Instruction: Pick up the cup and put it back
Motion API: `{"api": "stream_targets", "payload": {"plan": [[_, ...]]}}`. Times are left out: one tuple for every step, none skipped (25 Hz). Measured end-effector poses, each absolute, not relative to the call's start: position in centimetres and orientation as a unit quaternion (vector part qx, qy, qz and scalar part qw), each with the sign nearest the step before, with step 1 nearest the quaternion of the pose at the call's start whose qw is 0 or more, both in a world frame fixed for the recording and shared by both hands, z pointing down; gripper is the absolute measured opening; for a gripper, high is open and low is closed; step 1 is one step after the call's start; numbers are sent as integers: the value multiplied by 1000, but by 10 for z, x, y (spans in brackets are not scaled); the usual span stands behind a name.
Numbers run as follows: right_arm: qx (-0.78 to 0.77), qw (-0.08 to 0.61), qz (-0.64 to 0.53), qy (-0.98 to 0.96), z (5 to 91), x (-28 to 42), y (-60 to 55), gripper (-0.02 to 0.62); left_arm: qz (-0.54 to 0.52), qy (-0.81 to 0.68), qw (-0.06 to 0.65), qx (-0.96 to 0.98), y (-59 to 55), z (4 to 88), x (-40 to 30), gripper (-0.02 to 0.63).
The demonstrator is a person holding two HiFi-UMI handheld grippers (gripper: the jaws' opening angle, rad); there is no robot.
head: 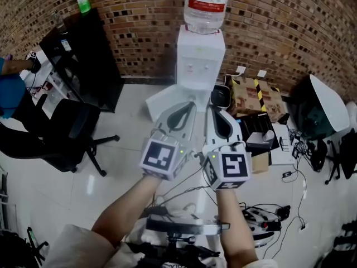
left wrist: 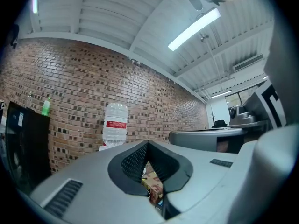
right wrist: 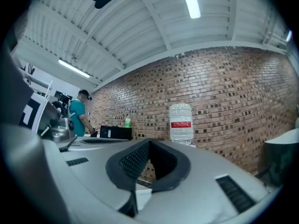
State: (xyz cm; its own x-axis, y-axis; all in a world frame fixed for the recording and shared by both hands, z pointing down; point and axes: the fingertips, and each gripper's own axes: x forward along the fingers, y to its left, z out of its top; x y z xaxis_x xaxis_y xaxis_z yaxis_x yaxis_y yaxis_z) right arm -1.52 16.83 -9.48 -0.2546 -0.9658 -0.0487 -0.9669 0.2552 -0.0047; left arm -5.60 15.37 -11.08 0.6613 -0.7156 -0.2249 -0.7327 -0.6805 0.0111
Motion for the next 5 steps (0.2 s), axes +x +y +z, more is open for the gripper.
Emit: {"api": "stream_targets", "payload": {"plan": [[-611,18,13,791,-94,-17,169,3,107,397,40,-911,154,-111,-57,2],[-612,15,12,791,-94,-18,169,3,107,396,40,-911,154,-110,-59,2],[-613,14,12,790,-94,-19,169,3,107,396,39,-911,154,-110,-60,2],[-613,14,13,790,-94,-20,169,3,108,395,38,-911,154,-110,-61,2],[-614,14,14,789,-95,-22,169,3,109,395,37,-912,154,-110,-62,2]]}}
